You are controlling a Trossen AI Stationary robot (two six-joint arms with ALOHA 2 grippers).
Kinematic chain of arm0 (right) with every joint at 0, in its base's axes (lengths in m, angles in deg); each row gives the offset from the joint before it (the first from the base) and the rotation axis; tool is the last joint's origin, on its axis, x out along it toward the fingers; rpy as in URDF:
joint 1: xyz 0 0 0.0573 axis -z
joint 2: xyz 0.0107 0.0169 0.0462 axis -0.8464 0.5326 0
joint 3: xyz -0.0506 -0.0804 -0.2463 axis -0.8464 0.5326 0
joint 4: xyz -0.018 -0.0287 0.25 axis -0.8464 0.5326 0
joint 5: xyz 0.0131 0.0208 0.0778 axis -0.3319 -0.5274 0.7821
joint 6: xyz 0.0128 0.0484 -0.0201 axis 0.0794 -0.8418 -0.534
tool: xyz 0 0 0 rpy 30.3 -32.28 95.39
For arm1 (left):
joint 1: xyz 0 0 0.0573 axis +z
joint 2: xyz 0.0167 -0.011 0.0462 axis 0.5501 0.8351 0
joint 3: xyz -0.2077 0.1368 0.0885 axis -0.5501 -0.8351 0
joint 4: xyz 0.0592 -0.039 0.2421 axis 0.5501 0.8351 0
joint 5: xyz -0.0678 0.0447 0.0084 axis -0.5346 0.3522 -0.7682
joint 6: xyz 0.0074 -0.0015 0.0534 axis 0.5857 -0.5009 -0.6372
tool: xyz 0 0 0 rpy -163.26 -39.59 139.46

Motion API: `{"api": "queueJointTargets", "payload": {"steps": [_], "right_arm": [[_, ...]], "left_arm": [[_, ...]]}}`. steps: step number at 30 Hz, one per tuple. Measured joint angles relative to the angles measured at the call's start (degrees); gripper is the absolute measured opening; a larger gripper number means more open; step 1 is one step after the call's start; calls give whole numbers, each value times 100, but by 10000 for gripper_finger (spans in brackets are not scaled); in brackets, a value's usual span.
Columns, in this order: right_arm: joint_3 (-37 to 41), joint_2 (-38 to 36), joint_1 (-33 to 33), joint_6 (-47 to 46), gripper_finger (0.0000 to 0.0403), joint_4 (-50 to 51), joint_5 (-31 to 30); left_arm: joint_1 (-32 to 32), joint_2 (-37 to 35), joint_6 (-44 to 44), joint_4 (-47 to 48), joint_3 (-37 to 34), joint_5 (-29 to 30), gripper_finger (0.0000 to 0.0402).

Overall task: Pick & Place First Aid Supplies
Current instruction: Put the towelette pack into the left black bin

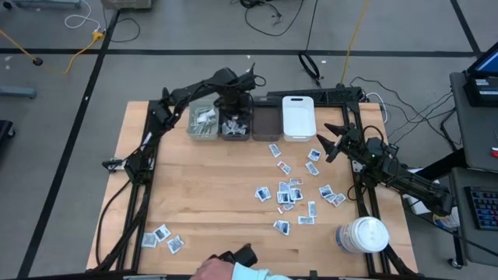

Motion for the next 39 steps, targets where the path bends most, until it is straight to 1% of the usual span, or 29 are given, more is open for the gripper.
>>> {"api": "queueJointTargets", "payload": {"steps": [6,9,16,19,22,25,27,30,34,39], "right_arm": [[2,2,0,0,297,0,0],[2,0,1,0,297,0,0],[1,1,0,0,297,0,0],[1,0,2,0,297,2,0],[0,2,2,0,297,2,1],[1,1,2,0,297,0,0],[1,1,0,0,297,0,0],[0,0,0,0,297,0,1],[1,1,1,1,297,0,1],[0,0,0,0,297,0,-1]], "left_arm": [[-7,-360,-1113,794,0,38,303],[-50,-563,-1525,966,0,70,301],[-206,-1089,-2054,947,0,141,288],[-235,-1253,-2087,917,-23,157,283],[-276,-1325,-2087,937,-196,157,280],[-379,-1442,-2040,864,-725,175,284],[-528,-1688,-2038,731,-1207,328,286],[-813,-2215,-1906,354,-2060,528,286],[-1306,-2989,-1508,-271,-3233,605,283],[-2142,-3932,-870,-728,-4536,596,289]]}}
